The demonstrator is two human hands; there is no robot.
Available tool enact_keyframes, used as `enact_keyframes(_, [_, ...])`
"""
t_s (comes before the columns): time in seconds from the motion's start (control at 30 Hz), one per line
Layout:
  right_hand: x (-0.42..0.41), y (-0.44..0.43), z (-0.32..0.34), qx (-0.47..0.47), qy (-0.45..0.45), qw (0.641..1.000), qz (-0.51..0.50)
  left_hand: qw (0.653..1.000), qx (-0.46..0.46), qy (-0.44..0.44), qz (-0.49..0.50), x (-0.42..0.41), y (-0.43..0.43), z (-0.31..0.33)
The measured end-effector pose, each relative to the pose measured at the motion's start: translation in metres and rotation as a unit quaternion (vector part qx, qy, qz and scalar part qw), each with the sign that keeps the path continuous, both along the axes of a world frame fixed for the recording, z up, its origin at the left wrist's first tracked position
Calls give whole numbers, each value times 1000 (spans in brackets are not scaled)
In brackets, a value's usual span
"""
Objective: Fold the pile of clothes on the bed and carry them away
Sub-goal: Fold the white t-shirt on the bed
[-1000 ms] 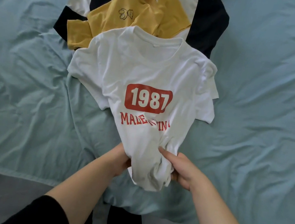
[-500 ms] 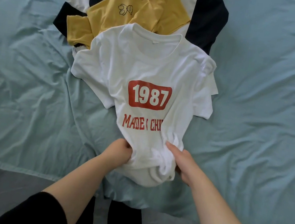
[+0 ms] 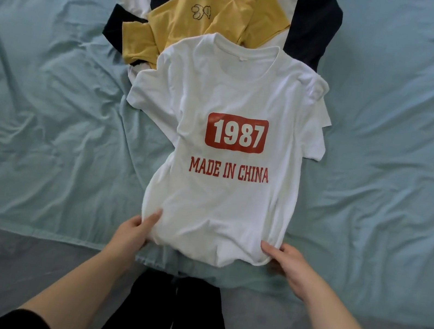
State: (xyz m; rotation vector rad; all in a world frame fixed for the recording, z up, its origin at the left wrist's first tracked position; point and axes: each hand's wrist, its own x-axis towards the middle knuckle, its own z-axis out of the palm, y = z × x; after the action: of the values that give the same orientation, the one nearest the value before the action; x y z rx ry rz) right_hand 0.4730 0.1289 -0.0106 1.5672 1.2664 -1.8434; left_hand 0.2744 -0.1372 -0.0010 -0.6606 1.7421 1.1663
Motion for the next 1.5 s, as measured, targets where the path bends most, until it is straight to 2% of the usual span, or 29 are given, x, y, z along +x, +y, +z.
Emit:
enact_keyframes(0.07, [5,-13,10,20,-8,999,50,996,14,-33,-82,3,0,11])
enact_keyframes(0.17, [9,-28,26,95,-4,995,12,984,-6,19,-176,3,-6,30])
enact_keyframes(0.3, [13,-34,53,215,-21,969,-117,985,-16,87,-145,-7,-18,49])
enact_keyframes(0.4, [27,-29,63,287,-56,948,-123,989,-8,104,-101,-12,-30,51])
enact_keyframes(0.53, [47,-28,47,266,-81,959,-61,992,-12,92,-89,-6,-42,31])
enact_keyframes(0.7, [72,-32,1,211,-107,971,-26,986,-46,27,-156,14,-66,-17])
enact_keyframes(0.77, [84,-37,-13,197,-118,973,-34,974,-93,55,-197,25,-81,-29])
enact_keyframes(0.87, [100,-42,-23,241,-118,963,-34,970,-123,111,-178,37,-97,-32])
enact_keyframes(0.93, [111,-44,-22,271,-126,954,19,953,-141,157,-215,41,-103,-30])
enact_keyframes(1.03, [121,-43,-25,272,-151,942,129,904,-196,202,-322,41,-110,-28])
enact_keyframes(1.13, [128,-42,-29,284,-160,931,166,895,-198,185,-355,40,-111,-31])
enact_keyframes(1.2, [125,-43,-22,345,-164,906,179,909,-173,181,-332,38,-106,-28])
enact_keyframes(1.27, [111,-42,-16,457,-138,850,224,920,-162,205,-292,31,-95,-23])
enact_keyframes(1.33, [84,-43,-16,540,-55,785,298,921,-161,236,-264,17,-77,-21])
enact_keyframes(1.4, [44,-44,-23,564,30,737,372,924,-153,241,-255,2,-57,-26])
enact_keyframes(1.5, [-10,-54,-42,522,61,717,459,938,-143,229,-217,-13,-37,-41])
